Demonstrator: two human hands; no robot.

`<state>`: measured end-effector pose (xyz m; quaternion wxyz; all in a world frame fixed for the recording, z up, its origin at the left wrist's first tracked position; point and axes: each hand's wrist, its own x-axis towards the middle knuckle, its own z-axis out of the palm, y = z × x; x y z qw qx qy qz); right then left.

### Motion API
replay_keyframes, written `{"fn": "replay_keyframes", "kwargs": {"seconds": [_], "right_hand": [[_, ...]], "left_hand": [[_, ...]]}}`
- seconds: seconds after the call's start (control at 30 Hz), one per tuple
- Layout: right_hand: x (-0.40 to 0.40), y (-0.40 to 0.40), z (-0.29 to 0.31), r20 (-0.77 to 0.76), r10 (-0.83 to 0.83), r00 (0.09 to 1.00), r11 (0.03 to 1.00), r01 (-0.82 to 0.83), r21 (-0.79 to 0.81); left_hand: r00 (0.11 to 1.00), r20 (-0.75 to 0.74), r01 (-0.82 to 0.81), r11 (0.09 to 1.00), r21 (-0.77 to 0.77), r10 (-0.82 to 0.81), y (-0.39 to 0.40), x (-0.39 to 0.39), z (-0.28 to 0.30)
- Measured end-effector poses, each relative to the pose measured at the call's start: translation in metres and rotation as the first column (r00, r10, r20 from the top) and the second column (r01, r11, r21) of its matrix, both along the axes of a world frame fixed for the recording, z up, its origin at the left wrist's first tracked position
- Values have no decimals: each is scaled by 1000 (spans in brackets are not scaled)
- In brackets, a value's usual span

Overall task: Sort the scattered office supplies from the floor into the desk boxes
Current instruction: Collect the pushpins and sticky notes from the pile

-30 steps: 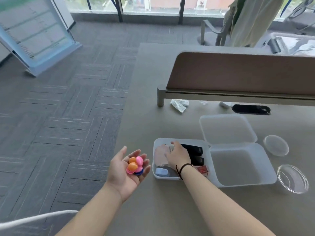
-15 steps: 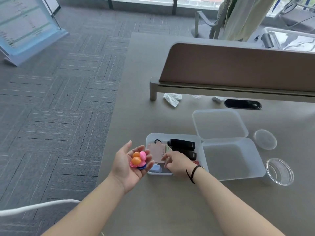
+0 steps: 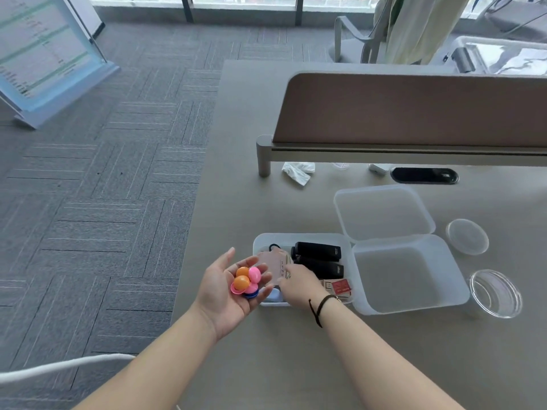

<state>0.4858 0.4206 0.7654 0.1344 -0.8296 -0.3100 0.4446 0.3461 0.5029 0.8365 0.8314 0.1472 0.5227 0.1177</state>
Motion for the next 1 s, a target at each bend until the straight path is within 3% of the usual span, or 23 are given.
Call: {"fn": "replay_keyframes", "kwargs": {"seconds": [0.17,0.27,0.33,0.43,0.53,0.6,0.67,0.73,0.83,1.0], "right_hand": [[2,6,-7,-64,-52,997,997,56,50],[16,4,-35,49,178,983,981,-181,63],[19,4,-28,-23,237,971,971,-235,51],[17,-2,14,48,220,974,975,-221,0],[27,-18,26,78,-21,997,991,10,132],[33,-26,28,-125,-274,954,932,296,210],[37,-32,32,-388,-435,813,823,534,195],[40,-35,35,-480,-476,736,768,615,181],[43,-40,34,-486,-558,673,678,707,201],[49,-59,32,-503,-691,519,468,852,235]], "left_hand": [[1000,1,-20,1000,-1,20,1,-3,-3],[1000,1,-28,1000,-8,28,1,-5,-6],[1000,5,-28,1000,-12,28,0,-5,-9],[1000,16,-24,1000,-8,24,-1,-5,-11],[999,42,-8,1000,-9,8,0,-3,-14],[999,50,16,1000,-9,-15,-1,1,-16],[998,51,47,999,-5,-47,-3,9,-19],[994,41,97,995,8,-97,-6,22,-21],[957,-27,291,955,60,-290,-8,47,-28],[816,-315,547,823,151,-484,-15,87,-49]]}}
